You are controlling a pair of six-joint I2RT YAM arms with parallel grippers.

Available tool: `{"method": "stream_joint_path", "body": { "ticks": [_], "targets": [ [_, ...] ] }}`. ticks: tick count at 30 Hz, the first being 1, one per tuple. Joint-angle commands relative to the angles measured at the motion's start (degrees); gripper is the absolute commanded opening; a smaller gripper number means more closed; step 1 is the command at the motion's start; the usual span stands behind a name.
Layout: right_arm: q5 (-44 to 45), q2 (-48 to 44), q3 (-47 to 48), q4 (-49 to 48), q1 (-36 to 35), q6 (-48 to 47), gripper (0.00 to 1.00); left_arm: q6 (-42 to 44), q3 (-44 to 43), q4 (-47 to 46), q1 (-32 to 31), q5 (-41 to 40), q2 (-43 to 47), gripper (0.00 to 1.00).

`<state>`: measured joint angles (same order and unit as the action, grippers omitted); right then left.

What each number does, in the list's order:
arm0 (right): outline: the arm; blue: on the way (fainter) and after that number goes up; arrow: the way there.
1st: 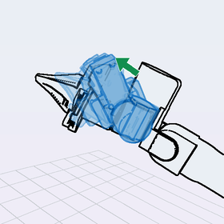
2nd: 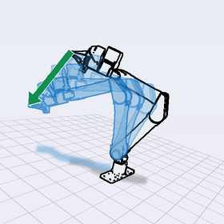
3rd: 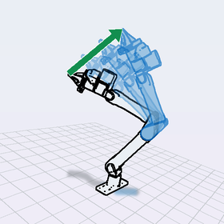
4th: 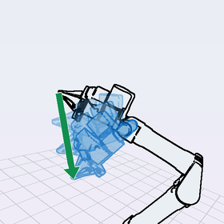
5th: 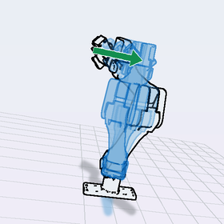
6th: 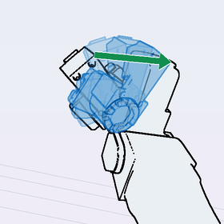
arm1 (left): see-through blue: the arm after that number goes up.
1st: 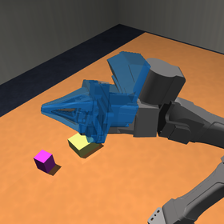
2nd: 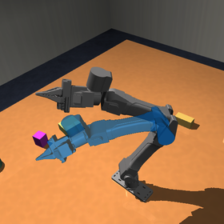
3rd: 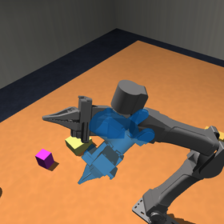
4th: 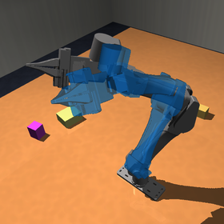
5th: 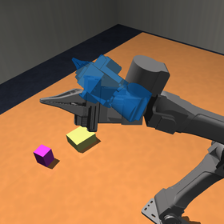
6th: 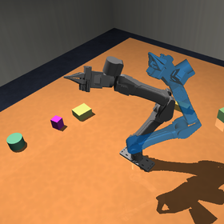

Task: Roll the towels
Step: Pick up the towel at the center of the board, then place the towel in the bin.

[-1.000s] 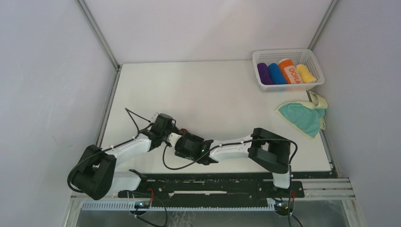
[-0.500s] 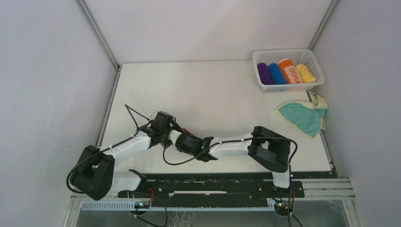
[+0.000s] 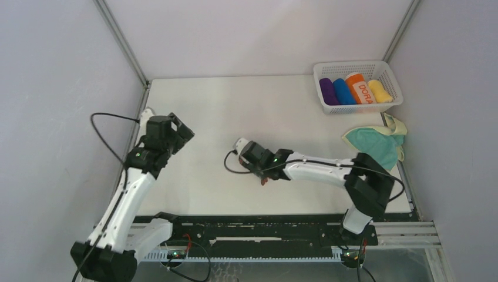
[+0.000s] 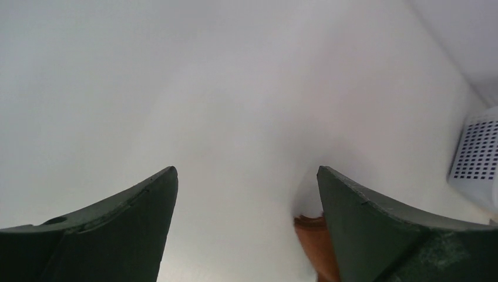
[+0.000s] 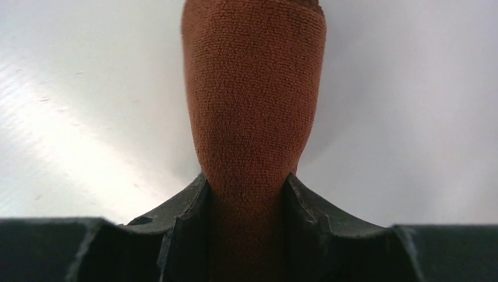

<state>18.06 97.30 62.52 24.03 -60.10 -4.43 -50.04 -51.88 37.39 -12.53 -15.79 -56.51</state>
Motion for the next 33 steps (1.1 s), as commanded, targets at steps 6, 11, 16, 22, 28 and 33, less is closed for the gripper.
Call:
{"method": "stream_joint_path", "body": {
  "ticks": [6, 11, 16, 22, 28, 33],
  "targets": [
    [5.9, -13.9, 6.4, 8.0, 15.9, -2.4, 0.22, 24.4, -4.6, -0.1, 0.9, -11.3, 16.3, 1.00],
    [10.3, -14.6, 13.3, 9.0, 27.8, -6.0, 0.22, 27.0, -0.6, -2.5, 0.8, -9.0, 20.1, 1.00],
    [17.5, -11.5, 19.8, 3.7, 39.8, -12.0, 0.23, 27.8, 1.8, -2.3, 0.3, -12.4, 20.0, 1.00],
    [20.4, -3.5, 24.9, -8.8, 49.7, -15.3, 0.22, 28.3, 1.8, -1.7, -0.3, -16.7, 16.9, 1.00],
    [24.5, 8.8, 31.2, -19.6, 55.0, -24.1, 0.23, 28.9, 1.8, -1.7, -1.8, -20.1, 13.8, 1.00],
    [25.9, 19.6, 34.5, -27.9, 55.6, -32.7, 0.23, 29.1, 1.6, -1.9, -2.1, -22.9, 12.7, 1.00]
  ]
}}
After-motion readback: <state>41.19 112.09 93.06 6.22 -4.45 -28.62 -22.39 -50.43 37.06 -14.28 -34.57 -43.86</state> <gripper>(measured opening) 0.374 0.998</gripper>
